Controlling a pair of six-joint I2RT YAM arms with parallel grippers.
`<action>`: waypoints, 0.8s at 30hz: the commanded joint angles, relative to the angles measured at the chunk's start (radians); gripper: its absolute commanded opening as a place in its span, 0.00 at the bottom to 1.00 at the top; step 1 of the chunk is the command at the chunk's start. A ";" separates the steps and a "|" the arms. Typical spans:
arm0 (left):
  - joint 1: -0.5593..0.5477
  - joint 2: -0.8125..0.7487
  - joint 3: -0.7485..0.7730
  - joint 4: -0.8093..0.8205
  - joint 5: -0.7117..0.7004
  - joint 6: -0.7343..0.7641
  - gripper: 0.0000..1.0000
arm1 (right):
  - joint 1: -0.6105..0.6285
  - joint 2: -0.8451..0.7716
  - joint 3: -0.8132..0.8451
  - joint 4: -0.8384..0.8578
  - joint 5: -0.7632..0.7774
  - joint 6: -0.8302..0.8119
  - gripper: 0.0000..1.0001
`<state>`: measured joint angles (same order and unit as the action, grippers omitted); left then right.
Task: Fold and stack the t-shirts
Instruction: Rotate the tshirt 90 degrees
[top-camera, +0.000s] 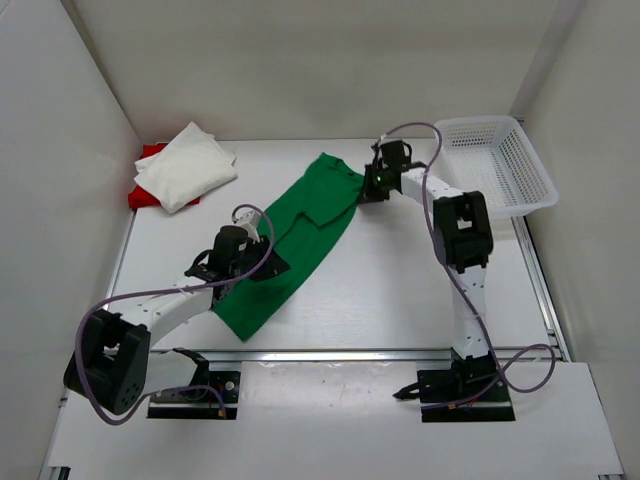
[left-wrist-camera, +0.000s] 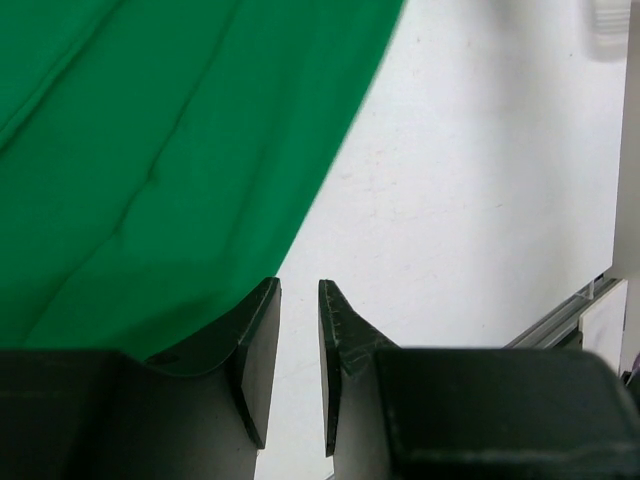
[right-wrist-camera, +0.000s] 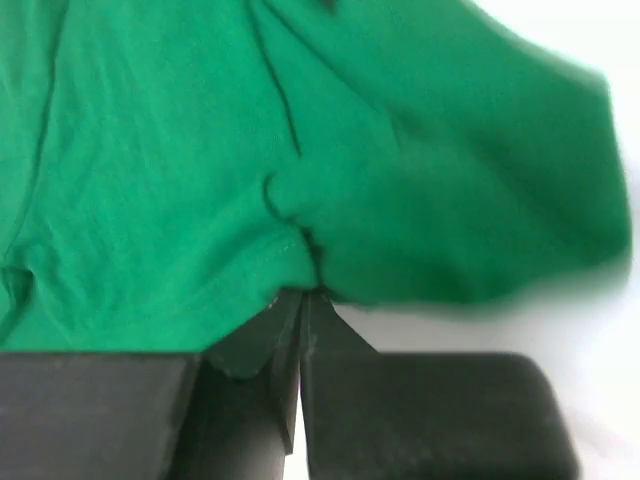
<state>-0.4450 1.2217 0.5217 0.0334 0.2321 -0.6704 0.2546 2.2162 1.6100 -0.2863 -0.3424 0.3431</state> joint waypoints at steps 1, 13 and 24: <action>0.044 0.004 0.089 -0.029 0.027 0.022 0.33 | -0.008 0.159 0.464 -0.223 0.011 -0.053 0.00; 0.123 -0.071 0.043 -0.033 0.055 0.006 0.34 | 0.115 -0.468 -0.386 0.141 0.065 0.048 0.06; 0.197 -0.223 -0.023 -0.118 0.007 0.049 0.36 | 0.534 -0.431 -0.704 0.524 0.072 0.309 0.44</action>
<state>-0.2390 1.0397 0.5011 -0.0704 0.2615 -0.6460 0.7723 1.7481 0.8841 0.0521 -0.3035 0.5610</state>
